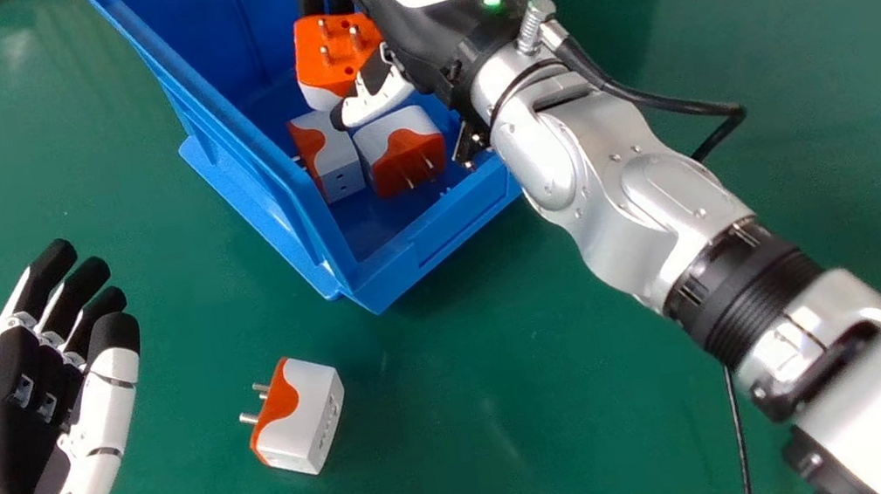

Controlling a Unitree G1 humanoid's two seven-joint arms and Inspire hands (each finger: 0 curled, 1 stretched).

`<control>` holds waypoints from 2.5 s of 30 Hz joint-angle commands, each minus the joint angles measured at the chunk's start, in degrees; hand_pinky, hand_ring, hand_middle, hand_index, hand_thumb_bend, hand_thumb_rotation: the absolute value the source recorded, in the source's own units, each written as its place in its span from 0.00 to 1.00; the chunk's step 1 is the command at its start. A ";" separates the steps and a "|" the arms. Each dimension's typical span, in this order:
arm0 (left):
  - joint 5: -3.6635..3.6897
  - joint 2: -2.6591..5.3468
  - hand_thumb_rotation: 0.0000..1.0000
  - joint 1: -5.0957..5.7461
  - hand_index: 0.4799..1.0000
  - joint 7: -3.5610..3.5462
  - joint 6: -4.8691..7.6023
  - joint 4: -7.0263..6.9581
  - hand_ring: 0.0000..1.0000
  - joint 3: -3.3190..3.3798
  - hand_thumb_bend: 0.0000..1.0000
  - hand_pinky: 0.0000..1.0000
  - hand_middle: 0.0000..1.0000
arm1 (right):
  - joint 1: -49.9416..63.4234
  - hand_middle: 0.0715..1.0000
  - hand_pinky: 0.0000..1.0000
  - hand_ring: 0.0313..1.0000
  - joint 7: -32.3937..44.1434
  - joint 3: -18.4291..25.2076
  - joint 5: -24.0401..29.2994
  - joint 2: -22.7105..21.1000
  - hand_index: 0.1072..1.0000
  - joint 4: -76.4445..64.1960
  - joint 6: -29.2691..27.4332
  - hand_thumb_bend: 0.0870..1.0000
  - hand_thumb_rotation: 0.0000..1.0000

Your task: Pick all objects and put in blue box

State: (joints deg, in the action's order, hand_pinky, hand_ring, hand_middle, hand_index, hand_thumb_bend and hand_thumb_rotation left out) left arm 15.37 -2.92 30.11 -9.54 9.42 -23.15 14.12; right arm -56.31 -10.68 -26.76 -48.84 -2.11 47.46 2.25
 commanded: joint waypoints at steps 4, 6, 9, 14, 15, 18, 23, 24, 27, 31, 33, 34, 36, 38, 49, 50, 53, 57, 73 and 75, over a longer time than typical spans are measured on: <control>-0.64 -0.09 0.41 0.24 0.75 0.57 -0.12 -1.58 0.87 -0.12 0.42 0.86 0.87 | -4.88 0.52 0.31 0.42 -3.10 -0.97 1.08 0.66 0.46 4.58 -1.50 0.44 0.00; -0.77 0.07 0.41 0.03 0.75 0.80 0.06 -1.51 0.87 -0.27 0.42 0.86 0.87 | -5.43 0.52 0.31 0.42 -4.11 -1.48 1.43 0.96 0.46 7.05 -2.12 0.44 0.00; -0.89 -0.03 0.41 -0.15 0.75 0.64 0.64 -0.99 0.87 -0.33 0.42 0.86 0.87 | -6.16 0.52 0.31 0.42 -5.07 -1.90 1.87 1.55 0.45 9.88 -2.63 0.44 0.00; -0.79 0.09 0.41 -0.03 0.75 0.46 0.88 -0.50 0.86 -0.42 0.42 0.86 0.87 | -7.42 0.52 0.32 0.43 -6.21 -2.33 2.56 2.47 0.44 13.45 -3.04 0.44 0.00; -0.79 0.23 0.41 0.24 0.75 0.66 0.44 -0.90 0.86 -0.55 0.42 0.86 0.87 | -7.75 0.52 0.32 0.43 -6.13 -2.45 2.55 2.69 0.44 14.04 -2.87 0.44 0.00; -1.12 0.21 0.42 0.76 0.74 0.66 0.38 -1.22 0.86 -0.78 0.43 0.85 0.87 | -8.25 0.52 0.32 0.43 -6.39 -2.57 2.67 3.02 0.44 15.17 -3.08 0.44 0.00; -1.46 0.30 0.43 1.20 0.75 1.06 0.27 -1.61 0.86 -0.99 0.44 0.85 0.86 | -8.27 0.52 0.32 0.43 -6.10 -3.05 2.86 2.92 0.44 15.61 -3.18 0.44 0.00; -1.57 0.33 0.44 1.34 0.75 1.10 0.29 -1.74 0.85 -1.08 0.44 0.85 0.86 | -8.07 0.52 0.32 0.43 -6.02 -3.15 2.94 2.84 0.44 15.49 -3.31 0.44 0.00; -1.56 0.42 0.44 1.55 0.75 1.12 0.35 -1.93 0.85 -1.26 0.43 0.85 0.86 | -7.62 0.52 0.32 0.43 -6.27 -3.49 3.00 2.63 0.44 15.41 -3.57 0.44 0.00; -1.40 0.35 0.44 1.65 0.75 1.13 0.60 -1.73 0.85 -1.18 0.44 0.84 0.86 | -7.19 0.52 0.32 0.42 -6.01 -4.22 2.88 2.51 0.44 15.80 -3.40 0.44 0.00; -1.00 0.33 0.44 1.69 0.75 0.84 0.91 -1.40 0.85 -1.08 0.44 0.84 0.86 | -7.10 0.52 0.32 0.42 -5.77 -4.50 2.89 2.57 0.44 15.95 -3.19 0.44 0.00; -0.78 0.26 0.45 1.70 0.75 0.58 1.15 -1.17 0.85 -1.02 0.44 0.84 0.86 | -7.04 0.52 0.32 0.42 -5.88 -4.59 2.97 2.65 0.44 16.00 -3.08 0.44 0.00; -0.97 0.28 0.45 1.81 0.75 0.62 1.31 -1.15 0.85 -0.98 0.44 0.84 0.86 | -6.94 0.52 0.32 0.42 -6.25 -4.72 3.12 2.79 0.44 16.17 -3.03 0.44 0.00; -1.18 0.26 0.45 1.92 0.75 0.71 1.28 -1.34 0.85 -0.92 0.44 0.84 0.86 | -6.91 0.52 0.32 0.42 -6.65 -4.83 3.19 2.86 0.44 16.43 -3.22 0.44 0.00; -0.89 0.20 0.45 2.07 0.76 0.50 1.37 -1.16 0.86 -0.90 0.45 0.85 0.86 | -7.63 0.52 0.32 0.42 -4.50 -5.53 3.42 3.54 0.44 16.77 0.54 0.44 0.00; -1.03 0.27 0.45 2.18 0.76 0.74 1.05 -1.46 0.86 -0.95 0.45 0.85 0.86 | -7.66 0.52 0.32 0.42 -4.66 -5.93 3.01 3.55 0.44 16.69 1.15 0.44 0.00; -1.37 0.21 0.45 2.34 0.75 0.80 1.14 -1.51 0.86 -0.98 0.45 0.85 0.86 | -7.31 0.52 0.33 0.42 -5.19 -6.16 3.11 3.57 0.44 16.05 2.11 0.44 0.00; -1.68 0.24 0.45 2.41 0.76 0.88 1.37 -1.36 0.86 -1.04 0.45 0.84 0.86 | -6.98 0.52 0.33 0.43 -5.95 -6.73 2.97 3.41 0.44 15.94 2.46 0.45 0.00; -1.60 0.54 0.47 2.05 0.76 1.14 1.27 -0.99 0.86 -1.19 0.46 0.84 0.86 | -6.48 0.81 0.60 0.76 -6.27 -8.06 2.71 2.98 0.75 14.80 3.05 0.61 0.00; -1.65 0.50 0.47 2.01 0.76 1.13 1.34 -0.96 0.86 -1.21 0.46 0.83 0.86 | -6.37 0.81 0.61 0.77 -6.67 -8.10 2.77 2.94 0.76 14.61 3.11 0.62 0.00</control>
State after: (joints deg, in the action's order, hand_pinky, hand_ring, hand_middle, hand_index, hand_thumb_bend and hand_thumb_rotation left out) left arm 13.86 -2.65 31.97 -8.54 9.62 -23.35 12.72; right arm -61.57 -16.07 -34.66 -45.56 1.41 63.51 5.00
